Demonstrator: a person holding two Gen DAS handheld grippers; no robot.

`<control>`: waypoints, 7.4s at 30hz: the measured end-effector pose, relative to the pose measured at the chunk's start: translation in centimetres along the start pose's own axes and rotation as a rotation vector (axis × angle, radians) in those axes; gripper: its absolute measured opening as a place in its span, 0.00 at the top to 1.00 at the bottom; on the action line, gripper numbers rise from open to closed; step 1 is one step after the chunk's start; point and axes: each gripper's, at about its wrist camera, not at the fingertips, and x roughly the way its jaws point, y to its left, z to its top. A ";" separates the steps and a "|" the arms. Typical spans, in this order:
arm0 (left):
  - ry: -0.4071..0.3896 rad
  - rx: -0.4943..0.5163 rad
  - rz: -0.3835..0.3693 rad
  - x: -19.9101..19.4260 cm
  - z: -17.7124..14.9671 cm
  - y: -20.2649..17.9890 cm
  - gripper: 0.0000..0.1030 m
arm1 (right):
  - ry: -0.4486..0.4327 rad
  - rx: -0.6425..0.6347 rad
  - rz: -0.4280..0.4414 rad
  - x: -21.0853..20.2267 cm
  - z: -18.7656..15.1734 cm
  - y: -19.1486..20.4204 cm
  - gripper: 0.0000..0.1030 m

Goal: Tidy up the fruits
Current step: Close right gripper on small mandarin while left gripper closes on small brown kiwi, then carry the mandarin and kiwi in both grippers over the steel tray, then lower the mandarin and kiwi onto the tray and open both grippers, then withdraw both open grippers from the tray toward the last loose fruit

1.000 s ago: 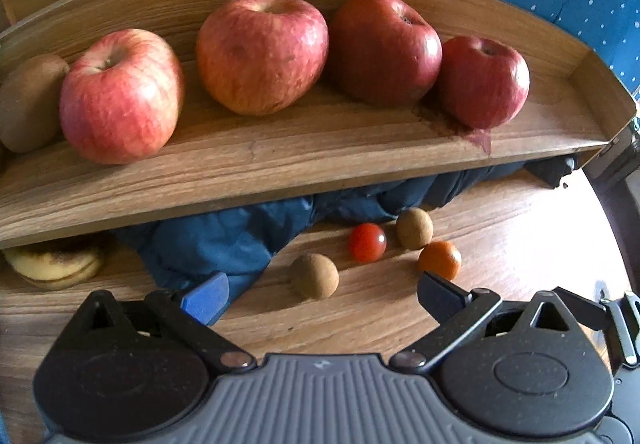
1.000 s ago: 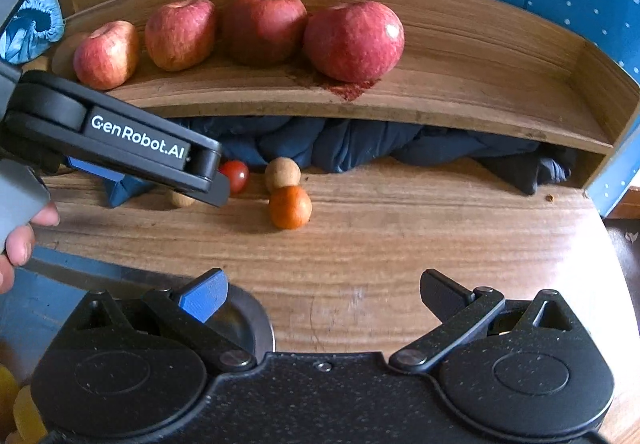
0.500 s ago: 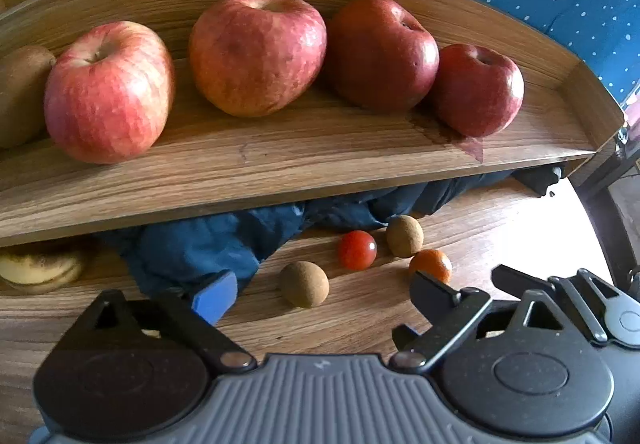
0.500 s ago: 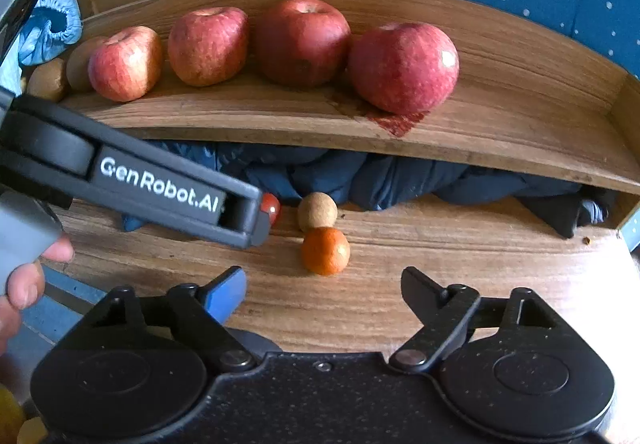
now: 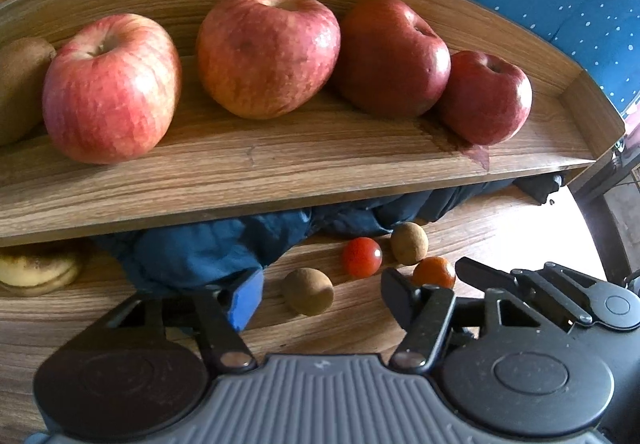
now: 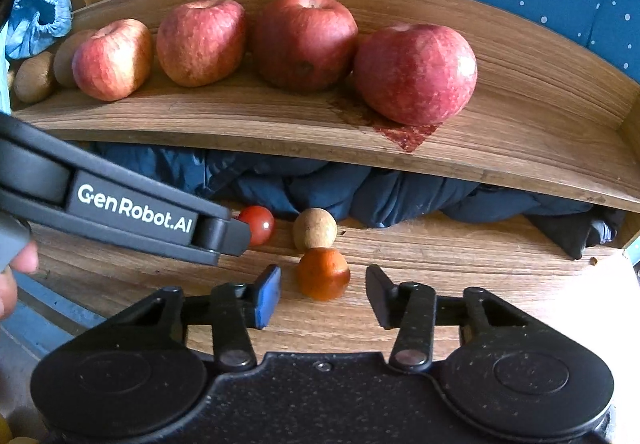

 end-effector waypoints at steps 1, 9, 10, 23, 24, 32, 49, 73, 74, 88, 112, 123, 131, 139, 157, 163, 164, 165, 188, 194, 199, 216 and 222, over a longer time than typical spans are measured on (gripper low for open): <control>0.002 0.001 0.003 0.1 0.1 0.1 0.36 | 0.001 0.000 0.001 0.1 0.0 0.2 0.56; 0.015 -0.006 0.024 0.7 0.1 1.0 0.48 | 0.010 0.022 0.002 1.1 0.2 0.0 0.63; 0.013 -0.005 0.025 0.8 0.0 1.2 0.50 | 0.010 0.021 0.003 1.2 0.2 -0.1 0.65; 0.020 -0.002 0.020 0.7 0.1 1.3 0.69 | 0.007 0.030 0.011 1.1 0.3 -0.5 0.70; 0.020 -0.002 0.021 0.6 0.1 1.3 0.69 | 0.005 0.031 0.014 0.8 0.1 -0.5 0.70; 0.019 0.003 0.024 -0.4 -0.5 0.7 0.69 | -0.008 0.035 0.039 -0.5 -0.4 -0.3 0.70; -0.011 0.020 0.013 -4.4 -3.1 -2.9 0.69 | -0.052 0.021 0.078 -5.3 -3.5 0.7 0.70; 0.061 0.074 -0.015 -6.8 -10.5 -5.5 0.69 | 0.005 -0.023 0.150 -11.2 -10.8 1.7 0.70; 0.064 0.077 -0.016 -6.8 -10.7 -5.7 0.69 | 0.005 -0.025 0.152 -11.3 -10.9 1.7 0.70; 0.080 0.088 -0.003 -7.5 -13.4 -6.6 0.69 | 0.030 -0.075 0.189 -12.7 -12.8 2.5 0.70; 0.103 0.138 0.012 -7.8 -14.7 -8.3 0.70 | 0.031 -0.074 0.192 -14.4 -14.1 2.7 0.70; 0.109 0.141 0.015 -8.0 -15.0 -8.4 0.69 | 0.024 -0.054 0.183 -14.7 -14.2 2.3 0.69; 0.085 0.126 0.017 -9.1 -15.2 -8.3 0.56 | 0.006 -0.040 0.181 -15.6 -14.5 2.1 0.61; 0.017 0.123 0.014 -11.6 -15.5 -8.6 0.31 | -0.011 -0.015 0.190 -17.0 -15.1 1.8 0.40; 0.026 -0.016 0.137 -18.0 -19.3 -3.2 0.01 | -0.019 -0.044 0.299 -18.9 -15.2 2.7 0.01; 0.128 -0.047 0.208 -18.8 -22.3 -0.5 0.00 | 0.041 -0.086 0.315 -18.3 -15.3 3.8 0.01; 0.143 -0.044 0.223 -18.9 -22.7 -0.3 0.00 | 0.047 -0.088 0.317 -18.3 -15.4 4.0 0.01; 0.156 -0.042 0.240 -18.9 -23.1 -0.1 0.00 | 0.051 -0.090 0.319 -18.2 -15.4 4.2 0.01; 0.200 0.019 0.266 -17.6 -18.8 2.2 0.00 | 0.048 -0.042 0.324 -15.0 -11.6 3.6 0.01; 0.176 0.038 0.247 -16.9 -16.2 1.8 0.00 | 0.030 -0.018 0.312 -14.1 -10.2 3.0 0.01; 0.142 0.048 0.227 -16.1 -14.0 1.4 0.00 | 0.007 0.009 0.279 -13.4 -9.4 2.3 0.01; 0.106 0.098 0.152 -11.9 -7.2 -1.8 0.00 | -0.033 0.095 0.133 -11.2 -7.7 -0.2 0.01; 0.111 0.071 0.120 -10.1 -6.1 -2.4 0.01 | -0.034 0.097 0.086 -10.3 -7.0 -1.0 0.01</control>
